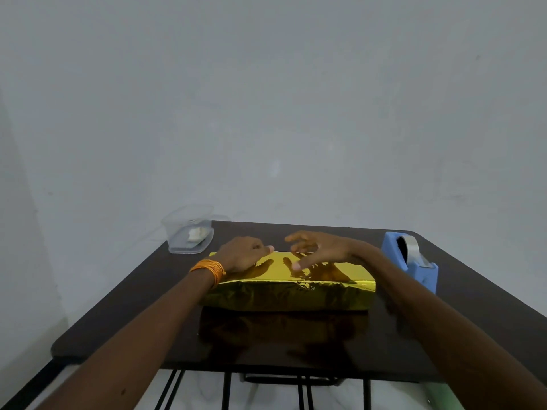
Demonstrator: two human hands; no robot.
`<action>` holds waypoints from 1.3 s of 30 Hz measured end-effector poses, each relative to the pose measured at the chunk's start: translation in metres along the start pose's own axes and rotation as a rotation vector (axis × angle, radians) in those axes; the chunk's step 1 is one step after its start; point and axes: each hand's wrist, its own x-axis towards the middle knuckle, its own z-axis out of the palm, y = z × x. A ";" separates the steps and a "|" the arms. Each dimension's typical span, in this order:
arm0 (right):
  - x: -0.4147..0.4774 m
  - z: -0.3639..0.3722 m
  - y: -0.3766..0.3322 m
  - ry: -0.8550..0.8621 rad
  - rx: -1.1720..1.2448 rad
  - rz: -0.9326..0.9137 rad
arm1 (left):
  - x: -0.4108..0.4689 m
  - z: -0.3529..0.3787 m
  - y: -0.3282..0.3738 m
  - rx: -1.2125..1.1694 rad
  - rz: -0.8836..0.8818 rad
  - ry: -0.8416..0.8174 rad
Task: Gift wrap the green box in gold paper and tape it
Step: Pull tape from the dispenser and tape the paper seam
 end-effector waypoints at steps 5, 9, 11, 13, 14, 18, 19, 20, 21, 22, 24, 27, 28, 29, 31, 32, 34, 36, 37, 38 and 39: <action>0.013 -0.009 0.013 0.285 -0.079 0.041 | 0.010 -0.009 -0.007 -0.116 0.010 0.104; 0.039 -0.011 0.040 0.217 -0.240 0.223 | 0.028 -0.012 -0.024 -0.099 -0.052 0.142; 0.053 -0.013 0.055 0.196 -0.271 0.262 | 0.039 -0.011 -0.035 -0.057 -0.094 0.108; 0.064 -0.017 0.065 0.169 -0.288 0.306 | 0.051 -0.008 -0.046 -0.016 -0.132 0.052; 0.069 -0.019 0.069 0.131 -0.298 0.328 | 0.058 -0.006 -0.054 0.006 -0.152 0.015; 0.094 -0.023 0.087 -0.043 -0.363 0.433 | 0.082 0.009 -0.080 0.069 -0.198 -0.158; 0.099 -0.023 0.090 -0.069 -0.390 0.443 | 0.085 0.012 -0.084 0.084 -0.208 -0.164; 0.104 -0.023 0.091 -0.075 -0.413 0.437 | 0.089 0.015 -0.088 0.093 -0.214 -0.153; 0.107 -0.023 0.090 -0.069 -0.422 0.426 | 0.093 0.018 -0.091 0.094 -0.220 -0.127; 0.110 -0.022 0.089 -0.059 -0.433 0.401 | 0.096 0.020 -0.094 0.078 -0.226 -0.100; 0.115 -0.022 0.087 -0.045 -0.447 0.336 | 0.100 0.021 -0.095 0.024 -0.234 -0.066; 0.121 -0.019 0.093 0.000 -0.405 0.305 | 0.105 0.021 -0.094 -0.026 -0.242 -0.064; 0.122 -0.018 0.094 0.018 -0.407 0.300 | 0.105 0.021 -0.093 -0.037 -0.226 -0.049; 0.122 -0.017 0.096 0.038 -0.417 0.288 | 0.104 0.022 -0.092 -0.053 -0.211 -0.020; 0.120 -0.017 0.094 0.057 -0.467 0.286 | 0.102 0.024 -0.093 -0.086 -0.184 0.050; 0.119 -0.017 0.093 0.057 -0.482 0.282 | 0.099 0.023 -0.092 -0.105 -0.176 0.080; 0.116 -0.021 0.094 0.076 -0.468 0.278 | 0.094 0.020 -0.091 -0.148 -0.170 0.133; 0.111 -0.027 0.093 0.165 -0.428 0.231 | 0.093 0.014 -0.093 -0.256 -0.193 0.200; 0.107 -0.030 0.092 0.231 -0.410 0.192 | 0.093 0.010 -0.094 -0.329 -0.211 0.244; 0.104 -0.032 0.092 0.305 -0.390 0.159 | 0.091 0.006 -0.093 -0.394 -0.222 0.294; 0.101 -0.034 0.091 0.381 -0.364 0.138 | 0.089 0.001 -0.093 -0.453 -0.228 0.343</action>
